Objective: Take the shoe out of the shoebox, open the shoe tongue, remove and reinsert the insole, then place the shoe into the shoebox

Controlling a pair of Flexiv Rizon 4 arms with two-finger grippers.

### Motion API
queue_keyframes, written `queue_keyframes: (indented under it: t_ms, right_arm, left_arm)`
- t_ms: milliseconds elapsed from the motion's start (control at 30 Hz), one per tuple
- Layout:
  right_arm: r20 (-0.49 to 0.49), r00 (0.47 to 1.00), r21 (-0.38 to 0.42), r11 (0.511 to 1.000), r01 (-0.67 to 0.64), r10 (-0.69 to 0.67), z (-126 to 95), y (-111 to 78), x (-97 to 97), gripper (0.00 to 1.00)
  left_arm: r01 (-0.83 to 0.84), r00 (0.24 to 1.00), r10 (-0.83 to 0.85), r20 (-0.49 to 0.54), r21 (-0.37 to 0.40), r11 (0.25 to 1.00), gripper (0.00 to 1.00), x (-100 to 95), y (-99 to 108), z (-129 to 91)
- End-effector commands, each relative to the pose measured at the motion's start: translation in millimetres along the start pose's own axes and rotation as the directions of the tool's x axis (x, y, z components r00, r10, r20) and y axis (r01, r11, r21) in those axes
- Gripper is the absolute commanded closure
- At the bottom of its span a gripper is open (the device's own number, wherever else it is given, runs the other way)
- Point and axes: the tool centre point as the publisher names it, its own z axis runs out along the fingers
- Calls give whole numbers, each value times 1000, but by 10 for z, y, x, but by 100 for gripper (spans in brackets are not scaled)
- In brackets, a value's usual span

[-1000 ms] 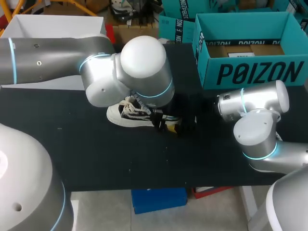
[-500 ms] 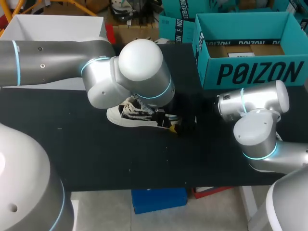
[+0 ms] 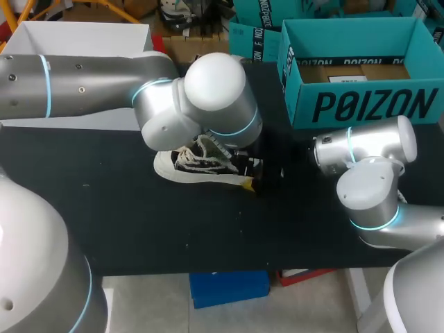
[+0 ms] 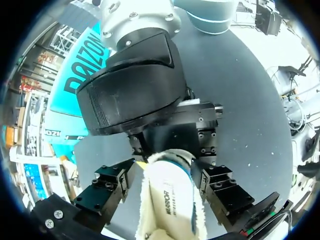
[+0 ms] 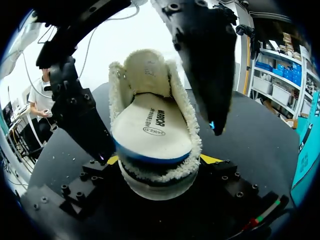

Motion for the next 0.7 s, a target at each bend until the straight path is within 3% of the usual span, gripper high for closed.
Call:
queue_keyframes:
  t_ms: [33,400,500,533,700]
  right_arm:
    - [2,1000,4,1000,-3,3,44,-41,-31,100]
    - [2,1000,4,1000,-3,3,44,-41,-31,100]
    - [2,1000,4,1000,-3,3,44,-41,-31,100]
    - [2,1000,4,1000,-3,3,44,-41,-31,100]
    - [2,1000,4,1000,-3,3,44,-41,-31,100]
  left_arm:
    - [3,1000,-3,3,0,1000,29,-99,17,63]
    - [24,999,-24,37,-12,1000,36,-197,128,49]
    - [28,999,-27,34,-16,999,78,-179,168,74]
    - [30,999,-29,31,-23,999,100,-166,186,97]
    - [40,999,-40,7,-33,999,100,-142,276,179]
